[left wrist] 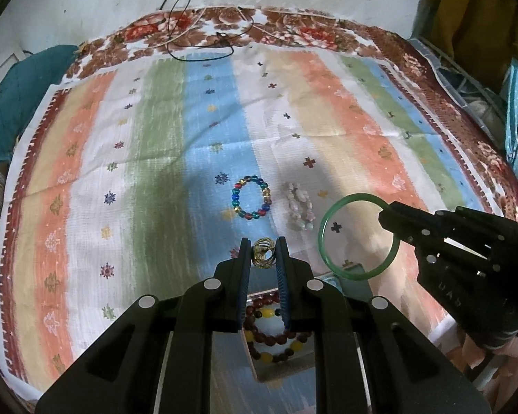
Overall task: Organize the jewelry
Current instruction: 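Carry gold ring and jade bangle over the silver tin with both tools, then open both tools to drop the ring and bangle into the tin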
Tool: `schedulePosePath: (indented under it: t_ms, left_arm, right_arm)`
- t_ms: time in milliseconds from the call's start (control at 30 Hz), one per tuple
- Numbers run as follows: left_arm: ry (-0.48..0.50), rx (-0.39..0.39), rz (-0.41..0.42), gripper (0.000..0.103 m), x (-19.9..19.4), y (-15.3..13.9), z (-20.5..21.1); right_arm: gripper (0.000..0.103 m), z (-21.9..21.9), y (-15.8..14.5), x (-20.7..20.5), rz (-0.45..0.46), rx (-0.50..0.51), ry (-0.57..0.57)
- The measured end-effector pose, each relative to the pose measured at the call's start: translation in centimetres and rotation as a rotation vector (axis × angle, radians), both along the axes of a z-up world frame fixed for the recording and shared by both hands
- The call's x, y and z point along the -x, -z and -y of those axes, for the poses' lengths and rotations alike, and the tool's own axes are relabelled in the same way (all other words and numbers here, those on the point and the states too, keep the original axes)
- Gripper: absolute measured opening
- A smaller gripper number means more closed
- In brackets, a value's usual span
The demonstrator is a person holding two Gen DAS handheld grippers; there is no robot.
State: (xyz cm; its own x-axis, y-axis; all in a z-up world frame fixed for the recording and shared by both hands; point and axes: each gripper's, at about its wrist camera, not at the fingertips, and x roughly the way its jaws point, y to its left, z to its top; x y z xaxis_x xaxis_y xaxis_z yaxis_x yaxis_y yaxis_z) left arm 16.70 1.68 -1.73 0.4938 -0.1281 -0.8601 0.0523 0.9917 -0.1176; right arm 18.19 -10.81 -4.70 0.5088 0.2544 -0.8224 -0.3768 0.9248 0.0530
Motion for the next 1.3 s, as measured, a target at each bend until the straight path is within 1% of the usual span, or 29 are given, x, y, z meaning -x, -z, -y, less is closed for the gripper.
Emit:
schedulePosePath:
  t_ms: [267, 733, 900, 1033, 1067, 1100, 1133, 1167, 1200, 1267, 1300]
  left_arm:
    - [0.026, 0.017, 0.039, 0.014, 2.3, -1.2, 0.5]
    - [0.052, 0.033, 0.082, 0.014, 5.7, -2.1, 1.3]
    - [0.057, 0.031, 0.087, 0.014, 6.3, -2.1, 1.5]
    - [0.047, 0.034, 0.067, 0.015, 6.1, -1.7, 1.6]
    - [0.037, 0.038, 0.056, 0.015, 6.1, -1.6, 1.5]
    - [0.024, 0.04, 0.047, 0.015, 6.0, -1.4, 1.3]
    - [0.017, 0.039, 0.044, 0.015, 5.9, -1.4, 1.1]
    - [0.009, 0.041, 0.04, 0.02, 5.8, -1.3, 0.9]
    - [0.001, 0.044, 0.037, 0.028, 5.8, -1.3, 0.7]
    - [-0.016, 0.053, 0.034, 0.035, 5.6, -1.3, 0.3]
    - [-0.022, 0.056, 0.034, 0.038, 5.6, -1.3, 0.1]
  right_arm:
    - [0.01, 0.8, -0.2, 1.6, 0.004, -0.011, -0.015]
    - [0.01, 1.5, -0.3, 4.7, 0.013, -0.026, -0.042]
    - [0.01, 1.5, -0.2, 5.5, 0.012, -0.034, -0.052]
    - [0.01, 1.1, -0.1, 5.4, 0.001, -0.054, -0.067]
    - [0.013, 1.0, 0.0, 5.2, -0.015, -0.064, -0.063]
    - [0.02, 1.1, 0.1, 5.1, -0.025, -0.063, -0.052]
    - [0.038, 1.2, 0.1, 5.0, -0.031, -0.067, -0.043]
    - [0.053, 1.4, 0.1, 4.9, -0.031, -0.076, -0.032]
    - [0.055, 1.8, 0.0, 4.7, -0.03, -0.086, -0.014]
    - [0.056, 2.4, 0.0, 4.3, -0.039, -0.101, 0.006]
    - [0.06, 2.6, 0.0, 4.1, -0.044, -0.108, 0.018]
